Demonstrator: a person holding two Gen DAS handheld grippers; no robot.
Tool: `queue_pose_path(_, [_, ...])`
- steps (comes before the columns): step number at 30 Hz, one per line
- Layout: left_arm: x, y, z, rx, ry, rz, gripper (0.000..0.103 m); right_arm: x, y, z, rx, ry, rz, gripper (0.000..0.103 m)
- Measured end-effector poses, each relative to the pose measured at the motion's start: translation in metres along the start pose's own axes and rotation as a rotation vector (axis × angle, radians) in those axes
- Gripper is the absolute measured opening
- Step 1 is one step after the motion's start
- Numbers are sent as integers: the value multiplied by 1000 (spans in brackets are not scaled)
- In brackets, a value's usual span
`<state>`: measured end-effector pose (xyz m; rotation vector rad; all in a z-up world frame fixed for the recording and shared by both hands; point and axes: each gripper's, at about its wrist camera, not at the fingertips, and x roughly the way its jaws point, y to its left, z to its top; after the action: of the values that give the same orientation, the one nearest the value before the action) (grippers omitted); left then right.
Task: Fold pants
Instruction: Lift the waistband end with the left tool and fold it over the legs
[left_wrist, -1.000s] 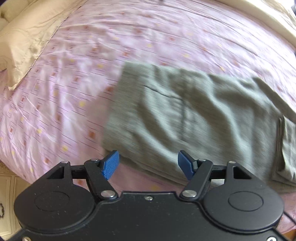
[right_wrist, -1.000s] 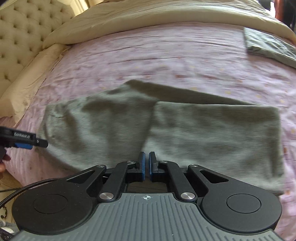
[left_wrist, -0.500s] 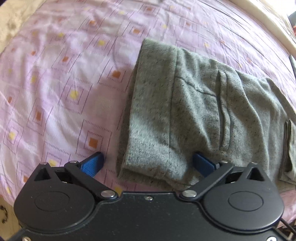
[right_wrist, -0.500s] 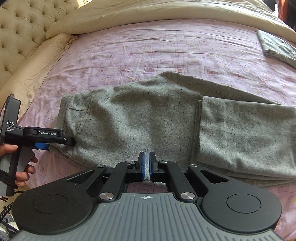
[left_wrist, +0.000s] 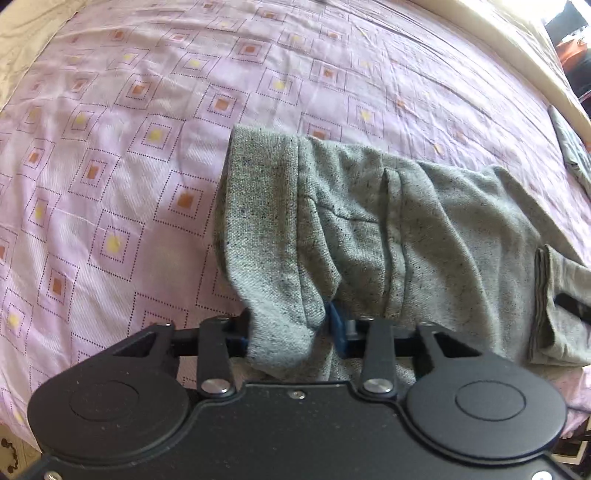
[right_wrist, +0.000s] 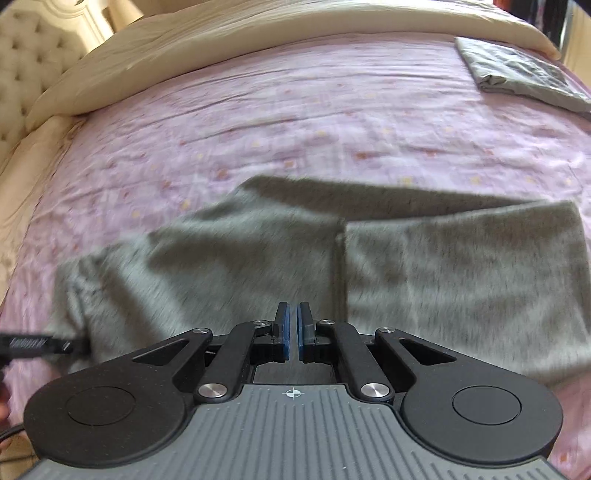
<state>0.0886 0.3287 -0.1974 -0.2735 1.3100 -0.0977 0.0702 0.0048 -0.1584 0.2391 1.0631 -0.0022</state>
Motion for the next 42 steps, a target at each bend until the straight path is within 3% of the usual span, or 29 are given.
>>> queue_pose_path(6, [-10, 3, -3, 28, -10, -10, 41, 41, -7, 32, 13, 15, -63, 6])
queue_pose_path(11, [-1, 8, -2, 20, 6, -12, 44, 46, 1, 6, -25, 108, -44, 6])
queue_pose_path(15, [5, 13, -4, 16, 15, -28, 58, 28, 9, -38, -34, 164, -22, 6])
queue_pose_path(17, [8, 15, -5, 4, 19, -47, 71, 20, 10, -61, -19, 214, -19, 6])
queue_pose_path(19, [12, 13, -6, 11, 24, -73, 88, 7, 12, -80, -17, 203, -18, 6])
queue_pose_path(22, [19, 4, -2, 3, 44, -51, 94, 3, 15, -93, -14, 274, -12, 5])
queue_pose_path(23, [20, 2, 0, -6, 40, -37, 91, 3, 16, -96, -20, 279, -15, 5])
queue_pose_path(25, [13, 0, 1, -17, 13, -13, 51, -1, 22, -98, -64, 263, -19, 6])
queue_pose_path(27, [3, 9, 4, -106, 20, -68, 38, -6, 26, -98, -93, 254, 9, 6])
queue_pose_path(29, [-11, 11, 5, -164, 11, -85, 36, -13, 30, -96, -122, 236, 40, 6])
queue_pose_path(33, [-52, -21, 5, -88, -59, -56, 35, -29, 23, -91, -122, 203, 102, 6])
queue_pose_path(42, [-142, -153, 3, 99, -235, -31, 34, -66, -32, -88, -172, 142, 202, 6])
